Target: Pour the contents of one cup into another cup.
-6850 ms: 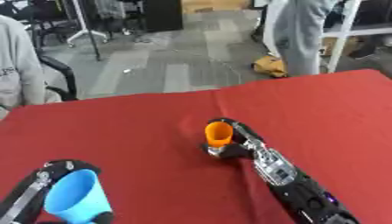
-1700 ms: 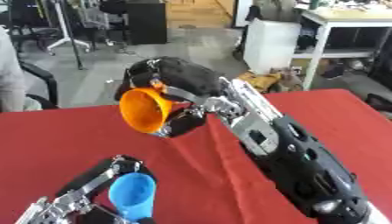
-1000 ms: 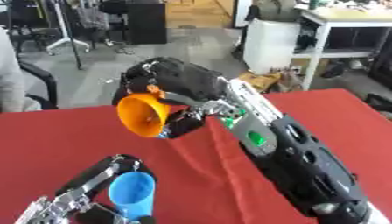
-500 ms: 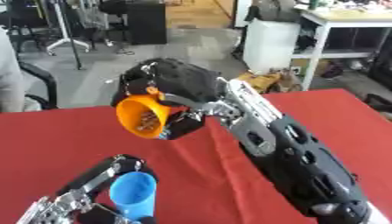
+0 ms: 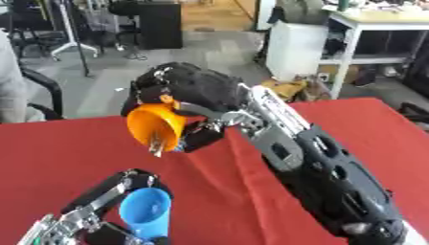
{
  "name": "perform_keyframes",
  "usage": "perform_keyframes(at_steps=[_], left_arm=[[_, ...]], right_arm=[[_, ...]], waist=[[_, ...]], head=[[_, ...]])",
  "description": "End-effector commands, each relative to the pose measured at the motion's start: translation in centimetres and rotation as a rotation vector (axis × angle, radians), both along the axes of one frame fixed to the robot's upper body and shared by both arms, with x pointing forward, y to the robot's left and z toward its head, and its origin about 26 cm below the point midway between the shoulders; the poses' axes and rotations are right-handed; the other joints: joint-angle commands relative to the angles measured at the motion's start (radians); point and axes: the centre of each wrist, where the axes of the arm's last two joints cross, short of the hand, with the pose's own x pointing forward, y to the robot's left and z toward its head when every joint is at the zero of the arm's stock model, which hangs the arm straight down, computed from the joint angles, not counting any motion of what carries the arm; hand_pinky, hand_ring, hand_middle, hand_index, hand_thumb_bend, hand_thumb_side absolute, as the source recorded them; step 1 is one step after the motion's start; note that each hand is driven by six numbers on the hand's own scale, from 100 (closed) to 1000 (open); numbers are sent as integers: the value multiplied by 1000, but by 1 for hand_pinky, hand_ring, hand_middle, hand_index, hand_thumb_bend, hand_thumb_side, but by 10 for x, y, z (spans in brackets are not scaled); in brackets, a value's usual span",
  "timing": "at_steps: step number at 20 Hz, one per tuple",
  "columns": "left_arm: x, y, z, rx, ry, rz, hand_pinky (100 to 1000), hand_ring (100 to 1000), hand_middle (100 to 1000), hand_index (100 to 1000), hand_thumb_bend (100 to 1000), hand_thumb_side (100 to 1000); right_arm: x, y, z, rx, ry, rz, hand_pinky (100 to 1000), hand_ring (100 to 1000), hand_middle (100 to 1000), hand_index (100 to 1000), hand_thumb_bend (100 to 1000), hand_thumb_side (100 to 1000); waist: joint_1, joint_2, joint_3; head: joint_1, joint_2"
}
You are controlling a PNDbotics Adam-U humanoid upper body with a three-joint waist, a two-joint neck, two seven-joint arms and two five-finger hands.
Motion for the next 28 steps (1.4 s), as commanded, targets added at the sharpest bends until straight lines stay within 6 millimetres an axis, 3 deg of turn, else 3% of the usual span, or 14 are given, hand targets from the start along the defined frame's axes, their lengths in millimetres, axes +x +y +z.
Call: perform_keyframes(at_steps=[1,28], left_arm=[[2,1,12,-6,-30,-3,509,418,456,661,503,100],[3,1,12,-1,-29,-11,513,422,459,663,501,100]], right_arm=[[-5,-2,14,-2,-49,4,685,516,591,741,234,100],[-7,-1,16,-35,-95,3,687,505,590,740,222,100]], waist=[[4,-20,2],[6,-21,3]], head=[[1,-7],[0,-6]])
